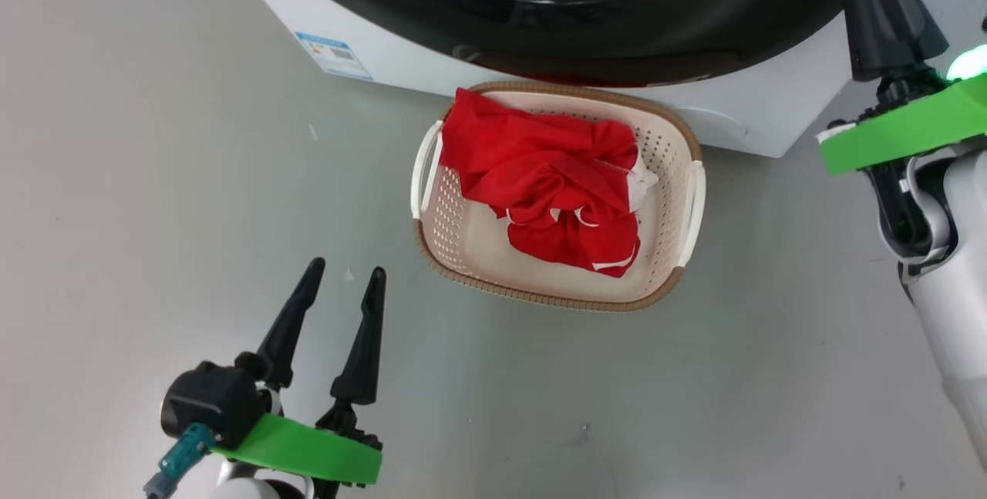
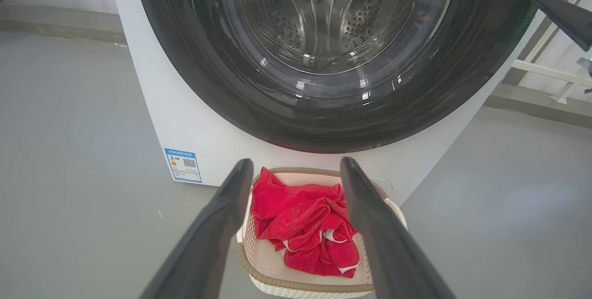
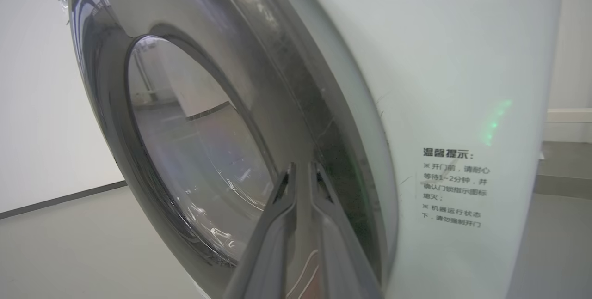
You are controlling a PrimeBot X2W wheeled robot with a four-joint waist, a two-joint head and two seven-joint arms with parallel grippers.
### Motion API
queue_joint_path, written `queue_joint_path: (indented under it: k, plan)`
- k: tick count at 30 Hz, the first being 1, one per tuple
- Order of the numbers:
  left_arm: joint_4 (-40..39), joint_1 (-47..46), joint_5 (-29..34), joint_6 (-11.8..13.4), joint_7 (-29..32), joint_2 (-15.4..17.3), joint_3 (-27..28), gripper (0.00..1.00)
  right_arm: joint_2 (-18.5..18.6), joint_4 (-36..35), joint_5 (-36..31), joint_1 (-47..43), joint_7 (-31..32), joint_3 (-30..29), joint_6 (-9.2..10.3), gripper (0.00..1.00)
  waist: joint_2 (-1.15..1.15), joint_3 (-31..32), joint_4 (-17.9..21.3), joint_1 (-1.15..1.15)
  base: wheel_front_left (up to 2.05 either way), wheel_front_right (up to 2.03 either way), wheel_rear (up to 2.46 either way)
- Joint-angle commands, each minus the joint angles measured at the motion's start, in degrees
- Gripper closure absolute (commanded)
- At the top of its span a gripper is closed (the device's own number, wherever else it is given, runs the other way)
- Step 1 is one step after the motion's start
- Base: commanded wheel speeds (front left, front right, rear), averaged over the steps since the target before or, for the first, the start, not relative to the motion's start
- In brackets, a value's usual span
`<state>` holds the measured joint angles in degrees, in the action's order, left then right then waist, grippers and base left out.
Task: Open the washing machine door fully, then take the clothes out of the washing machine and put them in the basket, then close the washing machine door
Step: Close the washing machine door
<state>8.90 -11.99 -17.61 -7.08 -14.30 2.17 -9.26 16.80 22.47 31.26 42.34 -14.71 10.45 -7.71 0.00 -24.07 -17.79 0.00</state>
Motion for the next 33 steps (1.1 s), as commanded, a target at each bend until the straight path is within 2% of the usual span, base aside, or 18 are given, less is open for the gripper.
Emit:
queue_joint_path:
  k: [1, 4, 5, 7, 8, 10, 33]
  plan:
    - [-0.8, -0.4, 0.6, 0.1, -0.7, 0.7, 2.2, 0.0, -0.7, -1.3, 0.5, -2.0, -0.3, 1.7, 0.22, 0.86, 0.0, 1.0, 0.8, 0.0, 0.0, 0.0, 0.0]
    - [-0.5, -0.2, 0.9, 0.0, -0.7, 0.7, 2.7, 0.0, -0.8, -1.4, 0.8, -3.5, -0.3, 2.9, 0.22, 0.84, 0.0, 1.8, 1.4, 0.0, 0.0, 0.0, 0.0]
    - [-0.3, -0.1, 1.0, 0.0, -0.7, 0.7, 2.9, 0.0, -0.8, -1.4, 0.9, -4.0, -0.3, 3.2, 0.22, 0.79, 0.0, 2.0, 1.7, 0.0, 0.0, 0.0, 0.0]
    - [0.0, 0.1, 1.2, -0.1, -0.7, 0.7, 3.3, 0.0, -0.9, -1.5, 1.0, -4.9, -0.3, 3.7, 0.22, 0.54, 0.0, 2.6, 2.2, 0.0, 0.0, 0.0, 0.0]
    - [0.0, 0.1, 1.2, -0.1, -0.7, 0.7, 3.3, 0.0, -0.9, -1.5, 1.0, -4.9, -0.3, 3.7, 0.22, 0.54, 0.0, 2.6, 2.2, 0.0, 0.0, 0.0, 0.0]
    - [0.3, 0.4, 1.4, -0.1, -0.7, 0.7, 3.8, 0.0, -1.0, -1.5, 1.1, -5.9, -0.3, 4.1, 0.22, 0.02, 0.0, 3.2, 2.7, 0.0, 0.0, 0.0, 0.0]
    - [2.5, 4.6, 4.8, -0.4, -0.7, 0.7, 8.2, 0.0, -2.1, -3.1, 1.0, -21.5, -0.3, 2.9, 0.22, 0.0, 0.0, 11.9, 9.9, 0.0, 0.0, 0.0, 0.0]
